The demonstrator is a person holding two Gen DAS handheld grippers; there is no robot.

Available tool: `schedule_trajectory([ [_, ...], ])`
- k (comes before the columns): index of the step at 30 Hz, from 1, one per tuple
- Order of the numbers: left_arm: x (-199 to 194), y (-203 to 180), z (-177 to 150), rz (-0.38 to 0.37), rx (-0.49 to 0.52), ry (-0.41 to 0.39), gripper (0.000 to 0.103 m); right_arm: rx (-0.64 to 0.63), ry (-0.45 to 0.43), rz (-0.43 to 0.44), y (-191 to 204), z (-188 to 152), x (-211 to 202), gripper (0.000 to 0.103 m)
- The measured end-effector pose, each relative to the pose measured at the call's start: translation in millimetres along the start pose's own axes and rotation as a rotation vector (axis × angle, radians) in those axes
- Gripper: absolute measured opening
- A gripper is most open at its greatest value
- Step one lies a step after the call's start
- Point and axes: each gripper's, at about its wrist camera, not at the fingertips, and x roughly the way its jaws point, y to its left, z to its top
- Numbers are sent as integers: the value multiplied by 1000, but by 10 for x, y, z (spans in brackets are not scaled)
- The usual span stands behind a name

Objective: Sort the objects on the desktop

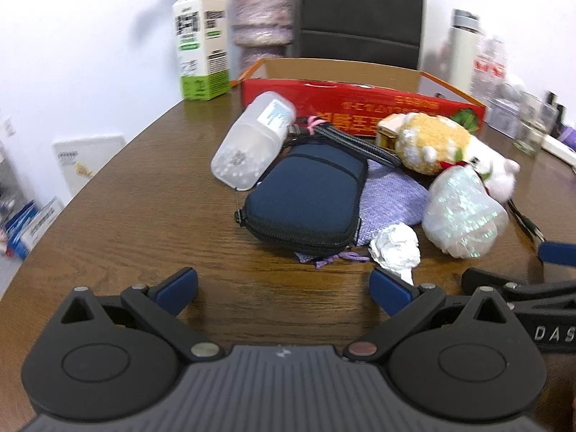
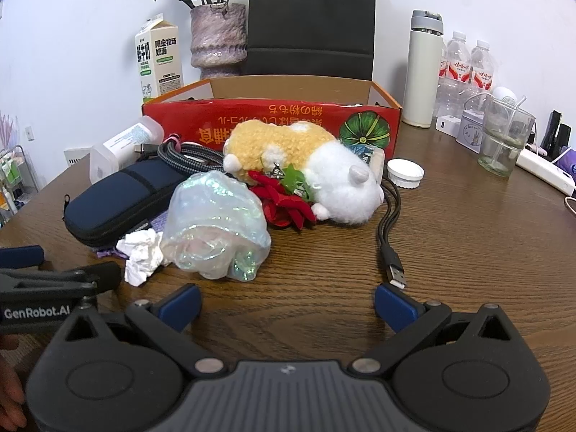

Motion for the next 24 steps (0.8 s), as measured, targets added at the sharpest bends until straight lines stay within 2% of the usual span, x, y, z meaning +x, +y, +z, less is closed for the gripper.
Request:
schedule_trajectory([
  [1, -27, 44, -7, -15, 3, -9, 103, -5, 1, 4, -4, -11, -15, 103],
  [3, -147, 121, -21, -38, -8, -88, 103, -29, -4, 32, -15, -36, -79, 103],
  [5, -216, 169, 31, -78, 8, -141, 103, -26, -70, 62, -28, -52, -201, 103],
  [7, -174, 166, 149, -115, 33, -141, 103, -22, -139, 95, -39, -6, -289, 103],
  [9, -57, 128, 270, -142, 52, -115, 103, -30, -173, 105, -16, 87, -284, 102],
  [12, 156, 72, 418, -135, 65, -81, 100, -62, -148, 119, 81, 230, -121, 87],
  [14, 294, 52, 463, -138, 76, -71, 99, -66, -122, 151, 134, 286, -18, 68],
  [15, 353, 50, 464, -149, 78, -62, 87, -64, -111, 162, 149, 291, 15, 64],
  [16, 405, 51, 457, -136, 69, -41, 77, -60, -100, 166, 169, 280, 37, 54],
  [17, 418, 72, 442, -154, 53, -29, 73, -62, -92, 165, 189, 257, 47, 49],
  [21, 193, 105, 379, -172, 24, -86, 67, -73, -116, 154, 183, 145, -86, 44],
  [24, -149, 116, 271, -179, 8, -146, 64, -85, -159, 140, 160, 62, -307, 43],
])
